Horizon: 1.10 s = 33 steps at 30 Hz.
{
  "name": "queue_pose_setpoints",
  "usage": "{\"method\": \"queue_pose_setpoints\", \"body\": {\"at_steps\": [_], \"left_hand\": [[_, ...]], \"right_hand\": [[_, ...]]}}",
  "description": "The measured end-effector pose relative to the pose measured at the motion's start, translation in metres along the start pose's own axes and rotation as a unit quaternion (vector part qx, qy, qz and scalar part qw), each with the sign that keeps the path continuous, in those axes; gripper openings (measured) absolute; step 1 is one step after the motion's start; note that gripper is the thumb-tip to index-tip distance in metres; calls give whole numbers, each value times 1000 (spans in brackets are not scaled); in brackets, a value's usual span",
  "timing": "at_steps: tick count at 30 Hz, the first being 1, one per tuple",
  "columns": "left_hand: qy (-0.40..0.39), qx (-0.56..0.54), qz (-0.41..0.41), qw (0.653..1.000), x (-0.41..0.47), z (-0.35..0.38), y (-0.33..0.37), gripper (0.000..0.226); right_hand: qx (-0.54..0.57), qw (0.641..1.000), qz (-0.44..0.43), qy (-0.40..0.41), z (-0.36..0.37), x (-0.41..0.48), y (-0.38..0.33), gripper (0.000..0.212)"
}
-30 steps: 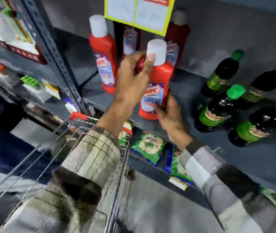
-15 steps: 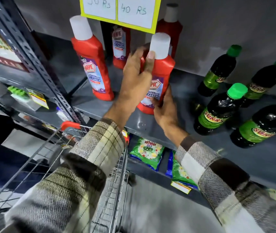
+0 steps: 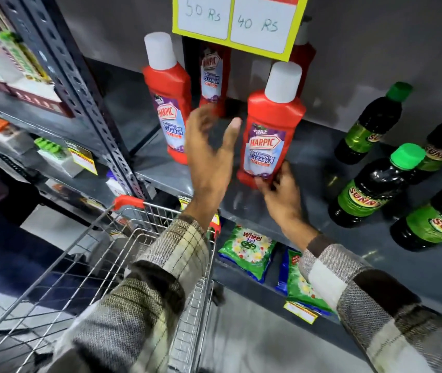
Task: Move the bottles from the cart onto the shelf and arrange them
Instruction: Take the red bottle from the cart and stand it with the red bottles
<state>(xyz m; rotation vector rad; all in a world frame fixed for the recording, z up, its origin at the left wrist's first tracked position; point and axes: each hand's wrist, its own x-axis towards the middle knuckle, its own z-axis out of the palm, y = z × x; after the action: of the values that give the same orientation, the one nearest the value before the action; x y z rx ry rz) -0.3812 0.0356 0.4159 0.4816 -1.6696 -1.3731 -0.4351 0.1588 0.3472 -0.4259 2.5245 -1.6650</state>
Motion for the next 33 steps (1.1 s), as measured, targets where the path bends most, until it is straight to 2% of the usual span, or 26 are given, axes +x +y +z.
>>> {"method": "queue_pose_setpoints", "body": {"at_steps": [2,4,5,7,9,11,13,18,25,33], "left_hand": [[107,48,0,993,3,-17,-22,61],[153,97,-21,983,17,-32,-50,91],[145,137,-43,979,24,-39,-65,105],[78,216,-94,969,34,-50,-89,123],[13,292,-108,950,35,-58,-108,114],[1,341,-96,935,33,-59,-115,93],[6,348,-93,933,34,-59,-115,85],[25,348,-84,934,32,-58,-116,87],[7,371,-67,926,36,-57,-122,96],[-1,385,-73,920,37,-56,-121,100]], "right_hand": [[-10,1000,8,8,2,-2,6,52],[-26,999,10,30,5,-4,9,45],[-28,999,7,37,6,-4,11,42],[-42,998,8,44,8,-3,15,43],[-52,997,7,50,9,-3,16,45],[-64,996,9,60,10,-4,15,47],[-75,995,9,67,11,-4,13,47],[-90,993,4,71,15,-6,6,47],[-126,989,17,73,26,-3,10,58],[-130,989,33,67,26,0,13,56]]}}
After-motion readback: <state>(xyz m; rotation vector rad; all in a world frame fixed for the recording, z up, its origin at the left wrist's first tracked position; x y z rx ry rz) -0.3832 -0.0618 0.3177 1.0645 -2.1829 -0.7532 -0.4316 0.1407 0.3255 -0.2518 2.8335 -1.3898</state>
